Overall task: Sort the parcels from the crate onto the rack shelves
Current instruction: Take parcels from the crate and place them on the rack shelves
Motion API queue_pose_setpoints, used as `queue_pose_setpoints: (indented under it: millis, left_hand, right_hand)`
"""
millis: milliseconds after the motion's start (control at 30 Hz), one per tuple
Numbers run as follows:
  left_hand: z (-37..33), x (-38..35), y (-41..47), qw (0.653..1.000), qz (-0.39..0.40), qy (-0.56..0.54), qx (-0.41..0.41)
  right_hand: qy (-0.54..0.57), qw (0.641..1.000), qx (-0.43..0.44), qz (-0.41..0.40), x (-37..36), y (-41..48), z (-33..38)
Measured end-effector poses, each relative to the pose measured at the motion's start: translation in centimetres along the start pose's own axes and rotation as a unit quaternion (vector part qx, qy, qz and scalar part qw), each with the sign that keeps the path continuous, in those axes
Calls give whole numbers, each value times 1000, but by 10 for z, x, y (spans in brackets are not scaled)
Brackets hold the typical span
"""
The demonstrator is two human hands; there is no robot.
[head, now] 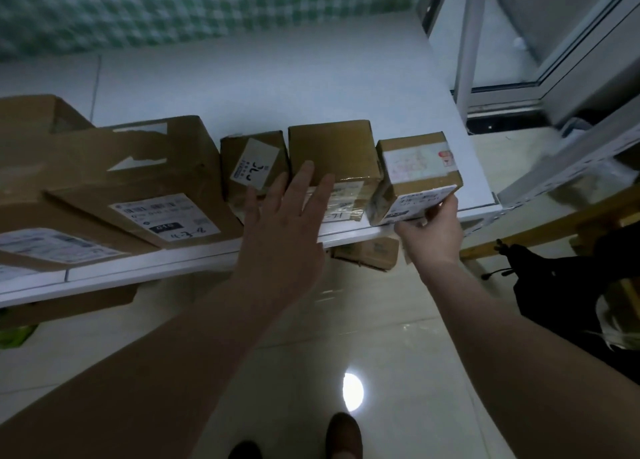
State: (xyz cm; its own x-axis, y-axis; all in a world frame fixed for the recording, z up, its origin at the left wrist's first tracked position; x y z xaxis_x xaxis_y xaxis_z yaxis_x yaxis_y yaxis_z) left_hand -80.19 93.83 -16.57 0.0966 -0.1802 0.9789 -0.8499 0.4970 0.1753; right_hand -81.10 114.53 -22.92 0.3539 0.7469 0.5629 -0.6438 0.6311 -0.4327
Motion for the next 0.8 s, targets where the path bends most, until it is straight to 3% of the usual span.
queue_pose_setpoints:
  millis: [433, 800]
  left_hand:
    - [1, -5, -3, 999, -11, 29, -19]
    - [0, -9, -1, 999, 28, 31, -3]
  right_hand:
    - [-19, 999, -29, 17, -6, 18, 11]
    - [-81, 996, 17, 24, -7, 24, 14]
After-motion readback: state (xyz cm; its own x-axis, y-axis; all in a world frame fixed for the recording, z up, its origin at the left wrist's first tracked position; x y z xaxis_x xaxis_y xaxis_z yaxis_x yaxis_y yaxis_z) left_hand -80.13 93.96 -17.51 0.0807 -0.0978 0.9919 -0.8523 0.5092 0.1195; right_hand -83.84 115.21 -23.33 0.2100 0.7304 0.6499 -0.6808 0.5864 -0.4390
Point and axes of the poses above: each hand's wrist, its own y-axis towards the middle knuckle, its own x-axis out of the back of the hand, z = x × y, the point moved 2 cm from there along y, towards the middle knuckle, and after that the axes turned 11 degrees about -x, right-handed, at the moved point
